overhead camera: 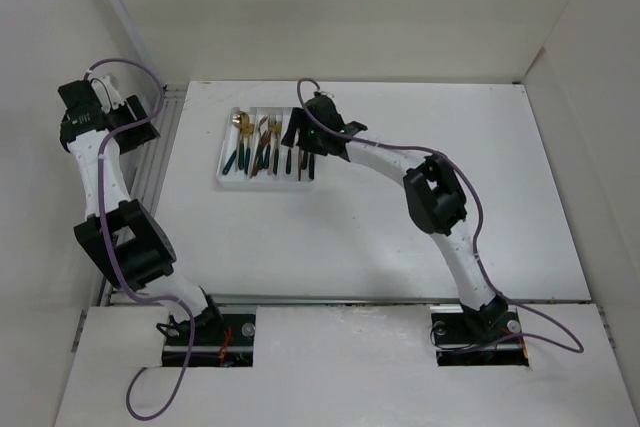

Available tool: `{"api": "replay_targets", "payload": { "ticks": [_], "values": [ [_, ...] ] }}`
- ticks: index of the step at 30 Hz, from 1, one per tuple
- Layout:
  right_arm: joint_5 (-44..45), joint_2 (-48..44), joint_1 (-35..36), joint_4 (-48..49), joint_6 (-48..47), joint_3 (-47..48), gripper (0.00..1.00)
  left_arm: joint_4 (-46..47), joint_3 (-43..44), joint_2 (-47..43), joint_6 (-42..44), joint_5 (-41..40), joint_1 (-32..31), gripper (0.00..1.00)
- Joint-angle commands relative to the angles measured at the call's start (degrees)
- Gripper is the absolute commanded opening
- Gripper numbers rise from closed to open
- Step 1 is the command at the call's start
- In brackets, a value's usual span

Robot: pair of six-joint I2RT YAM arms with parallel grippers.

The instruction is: Sort the eating utensils into containers

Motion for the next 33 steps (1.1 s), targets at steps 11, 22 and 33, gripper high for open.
{"api": "replay_targets", "payload": {
  "ticks": [11, 22, 33],
  "values": [
    [-1.6, -32.8, -28.2, -0.1, -19.6, -16.1, 1.0, -0.7, 5.5, 2.7, 0.8, -3.2, 0.1, 0.6],
    [14.9, -43.5, -44.9, -11.0, -19.6, -23.9, 1.0, -3.4, 12.1, 9.0, 1.3, -0.5, 0.1, 0.6],
    [14.6, -44.6, -44.9, -12.1, -17.5, -23.9, 1.0, -4.5, 14.3, 11.5, 0.2, 0.7, -0.4, 0.61]
  ]
}}
